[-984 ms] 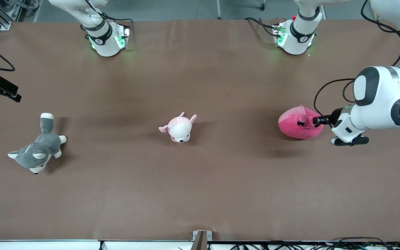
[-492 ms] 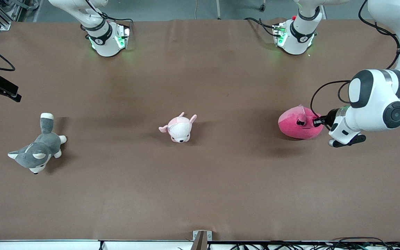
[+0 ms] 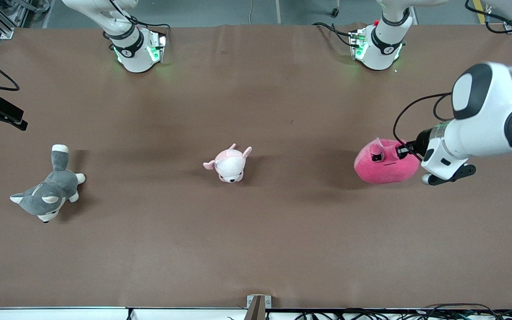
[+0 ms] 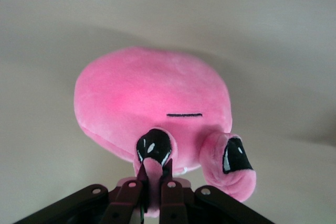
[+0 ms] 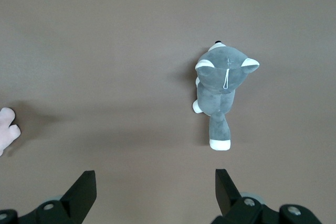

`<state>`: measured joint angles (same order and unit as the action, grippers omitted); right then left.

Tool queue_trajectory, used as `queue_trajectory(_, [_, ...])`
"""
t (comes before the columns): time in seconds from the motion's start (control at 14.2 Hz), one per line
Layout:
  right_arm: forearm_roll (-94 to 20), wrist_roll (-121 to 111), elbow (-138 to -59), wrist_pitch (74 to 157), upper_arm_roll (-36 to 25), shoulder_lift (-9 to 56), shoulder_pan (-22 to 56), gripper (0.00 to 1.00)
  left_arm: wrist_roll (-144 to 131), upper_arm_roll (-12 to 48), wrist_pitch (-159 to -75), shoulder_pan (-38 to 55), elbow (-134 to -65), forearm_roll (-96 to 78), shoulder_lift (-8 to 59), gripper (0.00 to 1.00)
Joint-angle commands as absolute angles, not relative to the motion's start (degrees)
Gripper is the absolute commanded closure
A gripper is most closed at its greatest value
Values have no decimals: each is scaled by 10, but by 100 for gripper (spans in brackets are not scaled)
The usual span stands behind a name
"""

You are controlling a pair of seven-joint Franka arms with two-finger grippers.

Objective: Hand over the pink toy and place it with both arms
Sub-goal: 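Lift the pink plush with the left gripper toward the white bunny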

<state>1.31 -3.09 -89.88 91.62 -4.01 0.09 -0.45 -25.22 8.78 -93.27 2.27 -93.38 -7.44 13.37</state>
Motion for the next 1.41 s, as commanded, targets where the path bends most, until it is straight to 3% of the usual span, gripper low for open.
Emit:
queue_trajectory(0.0, [21,-36,-910,904,-39,-12,-3,0,-333,127,-869,27,-834,-117,136,100])
queue_trajectory(0.28, [17,-32,-909,900,-38,-11,7,0,-490,236,-880,29,-761,-164,141,100])
queue_trajectory(0.49, [-45,-27,-902,902,-39,-7,17,8,-580,307,-969,47,-749,-165,153,100])
queue_trajectory(0.7, [-136,-10,-902,897,-39,2,17,22,-649,308,-1078,123,-749,-164,177,100])
queue_trajectory(1.05, [-313,28,-904,857,-39,23,17,34,-697,301,-1250,216,-749,-157,228,100])
queue_trajectory(1.34, [-325,50,-903,854,-39,28,45,34,-697,277,-1267,249,-749,-156,244,100])
